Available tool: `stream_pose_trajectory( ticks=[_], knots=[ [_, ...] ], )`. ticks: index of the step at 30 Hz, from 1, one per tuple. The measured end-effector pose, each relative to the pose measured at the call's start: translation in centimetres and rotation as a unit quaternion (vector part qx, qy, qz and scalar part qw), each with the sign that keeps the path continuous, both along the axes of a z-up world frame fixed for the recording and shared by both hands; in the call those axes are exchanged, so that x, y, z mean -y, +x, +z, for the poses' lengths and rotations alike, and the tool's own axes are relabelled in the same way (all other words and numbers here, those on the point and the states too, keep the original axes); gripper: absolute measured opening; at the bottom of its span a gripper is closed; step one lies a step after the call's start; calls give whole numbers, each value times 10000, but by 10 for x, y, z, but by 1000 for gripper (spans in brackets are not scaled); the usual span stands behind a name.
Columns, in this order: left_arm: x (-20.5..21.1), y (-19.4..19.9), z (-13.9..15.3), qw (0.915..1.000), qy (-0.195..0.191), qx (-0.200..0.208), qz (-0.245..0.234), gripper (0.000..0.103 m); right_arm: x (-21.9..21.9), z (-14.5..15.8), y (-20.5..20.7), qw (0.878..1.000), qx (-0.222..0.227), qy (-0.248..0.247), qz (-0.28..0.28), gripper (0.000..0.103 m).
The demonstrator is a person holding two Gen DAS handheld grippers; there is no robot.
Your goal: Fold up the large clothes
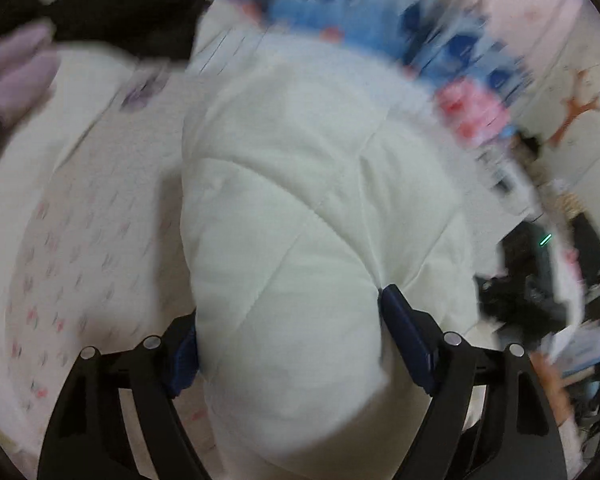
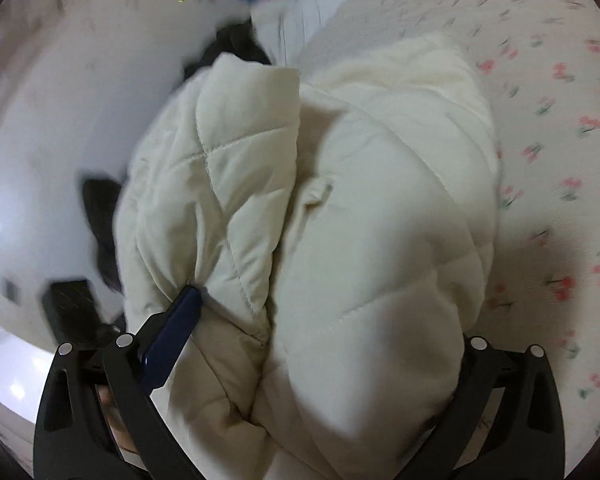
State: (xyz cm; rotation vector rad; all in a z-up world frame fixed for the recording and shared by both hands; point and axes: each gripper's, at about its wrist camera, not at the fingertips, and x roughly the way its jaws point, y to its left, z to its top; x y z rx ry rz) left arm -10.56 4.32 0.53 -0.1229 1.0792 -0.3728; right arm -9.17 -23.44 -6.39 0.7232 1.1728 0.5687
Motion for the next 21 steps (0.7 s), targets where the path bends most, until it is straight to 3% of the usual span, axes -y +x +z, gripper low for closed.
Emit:
stream_pose_trajectory(
  ticks=[1, 3, 6, 8, 12, 14, 16, 18, 21],
  knots=[
    [-12, 3, -21, 9994, -5, -340, 93, 85, -3, -2, 0, 9997, -17, -164, 161, 97],
    [-30, 2, -26, 9984, -360, -400, 162, 86, 6, 6, -4, 9995, -2, -294, 91, 97],
    [-36, -1, -2, 9987, -471, 39, 176, 86, 25, 46, -21, 9955, 559, -729, -252, 97],
    [-41, 2, 19, 9960, -748, 423, 265, 86, 27, 80, -26, 9903, 1020, -859, -392, 97],
    [-35, 33, 22, 9946, -837, 465, 394, 90, -8, 121, -8, 9797, 1563, -1229, -258, 97],
    [-21, 53, -2, 9970, -708, 116, 281, 90, -40, 110, 16, 9779, 1368, -1579, -72, 97],
    [-18, 54, -15, 9986, -461, 165, 202, 96, -64, 68, 43, 9671, 892, -2378, 140, 97],
    [-12, 52, -24, 9994, -270, 198, 37, 96, -53, 38, 48, 9743, 885, -2068, 70, 97],
    [-16, 49, -21, 9990, -356, 256, -96, 96, -41, 36, 43, 9811, 868, -1729, 17, 97]
  ],
)
